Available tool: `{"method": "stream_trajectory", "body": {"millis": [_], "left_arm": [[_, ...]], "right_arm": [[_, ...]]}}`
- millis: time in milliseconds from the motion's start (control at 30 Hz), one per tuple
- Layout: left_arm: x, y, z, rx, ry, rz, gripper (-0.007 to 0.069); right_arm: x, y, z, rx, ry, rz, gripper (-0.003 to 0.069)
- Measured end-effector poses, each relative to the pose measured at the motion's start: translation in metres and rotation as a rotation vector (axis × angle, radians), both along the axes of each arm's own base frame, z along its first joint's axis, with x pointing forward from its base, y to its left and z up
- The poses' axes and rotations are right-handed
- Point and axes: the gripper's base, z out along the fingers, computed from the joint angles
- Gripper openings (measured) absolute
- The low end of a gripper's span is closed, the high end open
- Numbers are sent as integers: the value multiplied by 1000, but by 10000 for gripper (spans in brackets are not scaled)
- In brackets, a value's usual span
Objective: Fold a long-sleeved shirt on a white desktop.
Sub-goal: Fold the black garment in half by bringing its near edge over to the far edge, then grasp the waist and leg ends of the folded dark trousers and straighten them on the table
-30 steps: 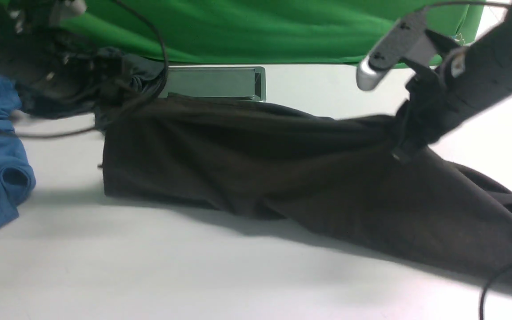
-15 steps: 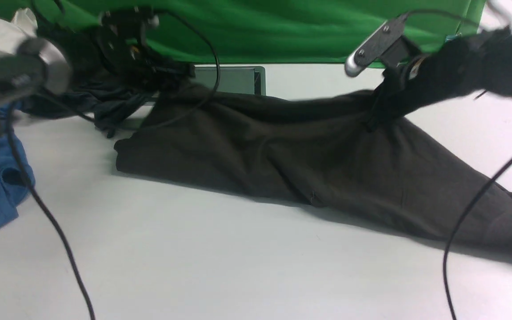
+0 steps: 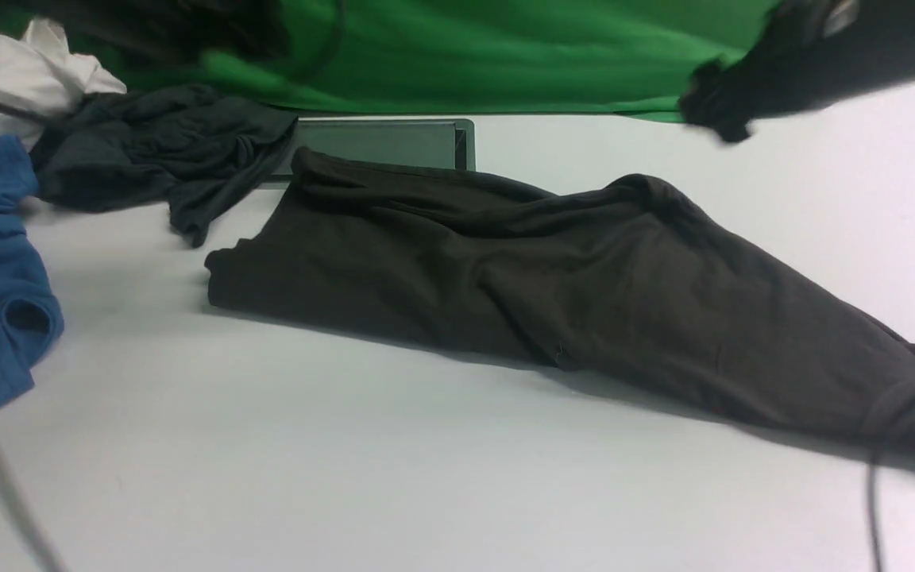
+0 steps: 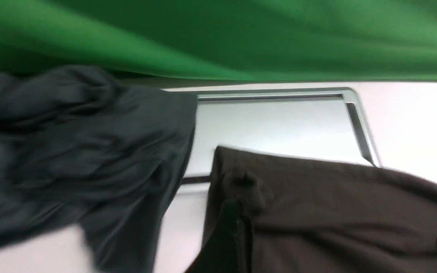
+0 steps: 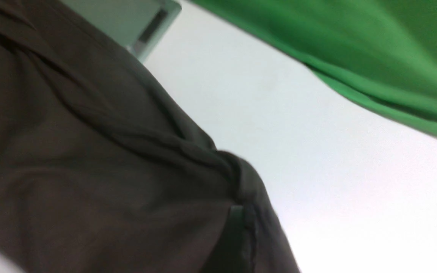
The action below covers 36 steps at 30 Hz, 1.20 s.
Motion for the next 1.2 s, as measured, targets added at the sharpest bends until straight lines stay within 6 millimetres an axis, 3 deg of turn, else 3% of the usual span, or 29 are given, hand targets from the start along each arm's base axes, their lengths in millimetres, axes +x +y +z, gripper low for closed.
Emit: {"method": "stream_trajectory", "body": {"millis": [67, 100, 167, 233, 333, 367, 433, 500, 567, 633, 733, 933, 1200], "left_arm": [[-13, 7, 12, -3, 19, 8, 692], [-30, 13, 23, -18, 56, 19, 692], [-48, 18, 19, -66, 137, 65, 694], [-57, 19, 2, -113, 218, 95, 694], [-71, 13, -60, -245, 398, 135, 694], [-72, 12, -63, -253, 405, 138, 694], [-86, 6, -112, -382, 472, 226, 694], [-93, 6, -136, -464, 449, 327, 694], [-95, 6, -143, -506, 433, 376, 694], [-101, 11, -163, -548, 354, 488, 692], [-99, 15, -173, -532, 299, 520, 691], [-75, 15, -204, -531, 320, 493, 685], [-30, 9, -213, -588, 306, 361, 640]], "right_arm": [[-14, -4, 12, 23, 12, -18, 622], [-30, -8, 28, 52, 10, -37, 589], [-49, -13, 43, 99, 24, -73, 549], [-61, -15, 49, 130, 40, -97, 531], [-80, -20, 51, 163, 57, -116, 517], [-81, -20, 50, 161, 64, -116, 517], [-89, -22, 44, 156, 84, -118, 514], [-92, -23, 37, 154, 107, -124, 514], [-92, -23, 34, 150, 120, -126, 514], [-93, -23, 29, 144, 141, -129, 514], [-93, -23, 28, 143, 144, -129, 514], [-93, -23, 29, 143, 143, -129, 514], [-93, -23, 29, 143, 143, -129, 514]]}}
